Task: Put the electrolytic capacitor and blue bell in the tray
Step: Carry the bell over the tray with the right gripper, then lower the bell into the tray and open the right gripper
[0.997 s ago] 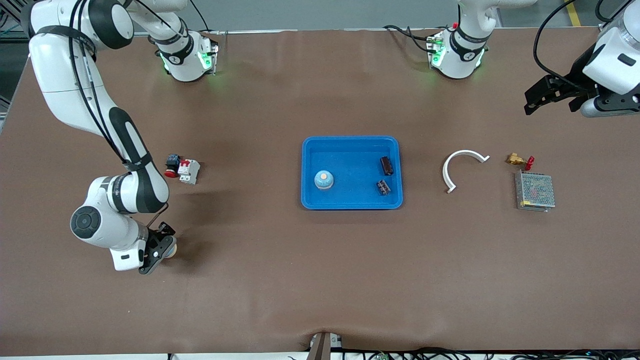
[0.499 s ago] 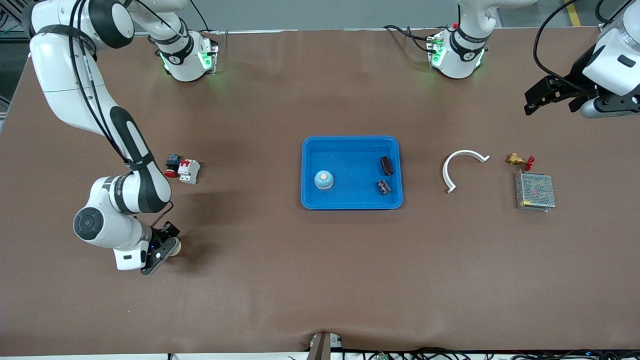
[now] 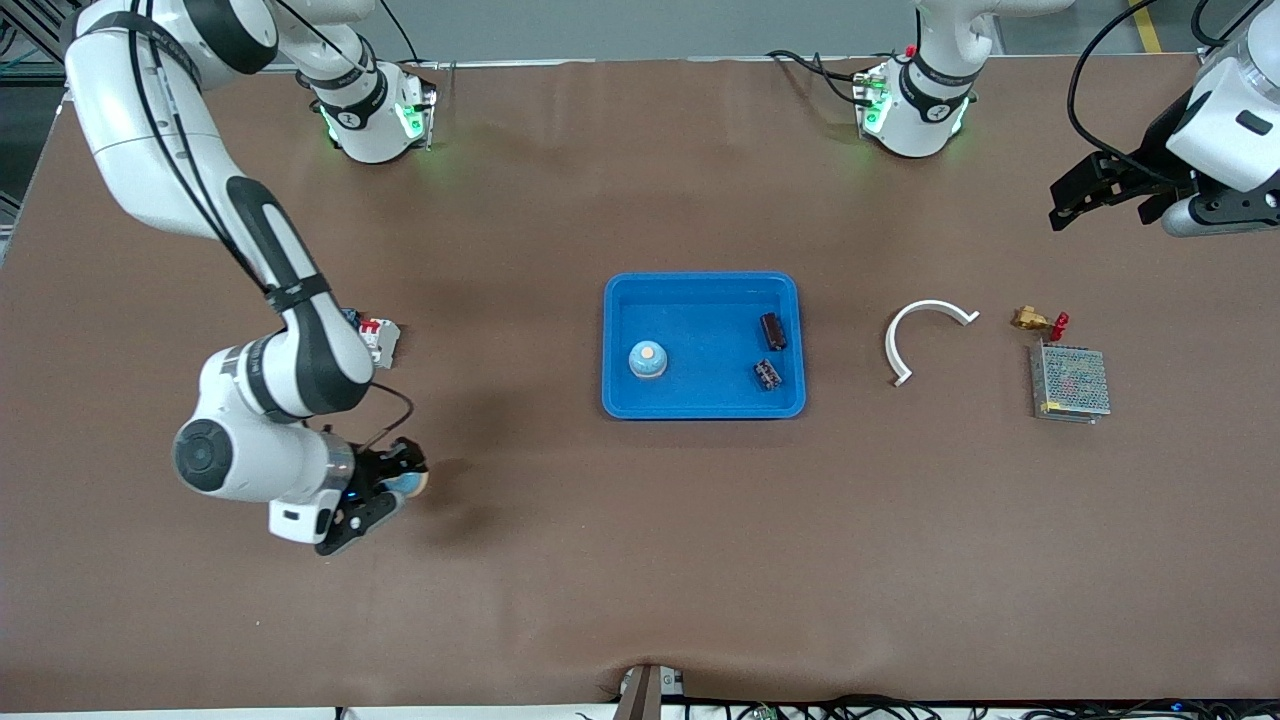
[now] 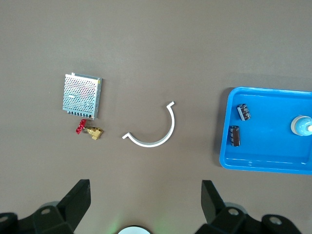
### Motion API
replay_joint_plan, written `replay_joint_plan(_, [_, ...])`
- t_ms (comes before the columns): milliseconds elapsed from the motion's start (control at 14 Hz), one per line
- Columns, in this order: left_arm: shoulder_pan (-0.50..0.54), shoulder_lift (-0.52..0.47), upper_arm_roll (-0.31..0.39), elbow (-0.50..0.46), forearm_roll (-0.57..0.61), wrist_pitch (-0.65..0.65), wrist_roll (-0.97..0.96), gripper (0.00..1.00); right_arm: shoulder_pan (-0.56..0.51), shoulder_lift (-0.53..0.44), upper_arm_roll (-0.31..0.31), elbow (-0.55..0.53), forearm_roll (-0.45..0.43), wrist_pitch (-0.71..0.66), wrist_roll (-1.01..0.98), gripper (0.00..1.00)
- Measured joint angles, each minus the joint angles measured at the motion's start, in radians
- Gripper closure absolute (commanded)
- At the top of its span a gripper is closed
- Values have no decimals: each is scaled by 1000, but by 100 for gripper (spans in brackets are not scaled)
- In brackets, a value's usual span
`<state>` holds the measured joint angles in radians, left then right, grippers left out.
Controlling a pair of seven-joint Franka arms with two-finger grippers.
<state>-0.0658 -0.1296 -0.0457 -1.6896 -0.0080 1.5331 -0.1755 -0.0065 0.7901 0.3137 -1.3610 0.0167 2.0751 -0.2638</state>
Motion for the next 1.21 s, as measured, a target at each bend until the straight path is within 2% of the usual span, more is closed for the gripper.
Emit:
replay_joint_plan(427, [0, 0, 0, -1, 0, 0, 0, 0, 211, -1, 25, 13, 0, 13, 518, 73])
replay_joint_plan(784, [1, 0, 0, -3, 0, 0, 0, 0, 378, -16, 24, 63, -6, 38, 831, 73])
replay_joint_plan(1211, [1, 0, 1, -6, 0, 0, 0, 0, 524, -21, 21, 53, -155, 140, 1123, 73])
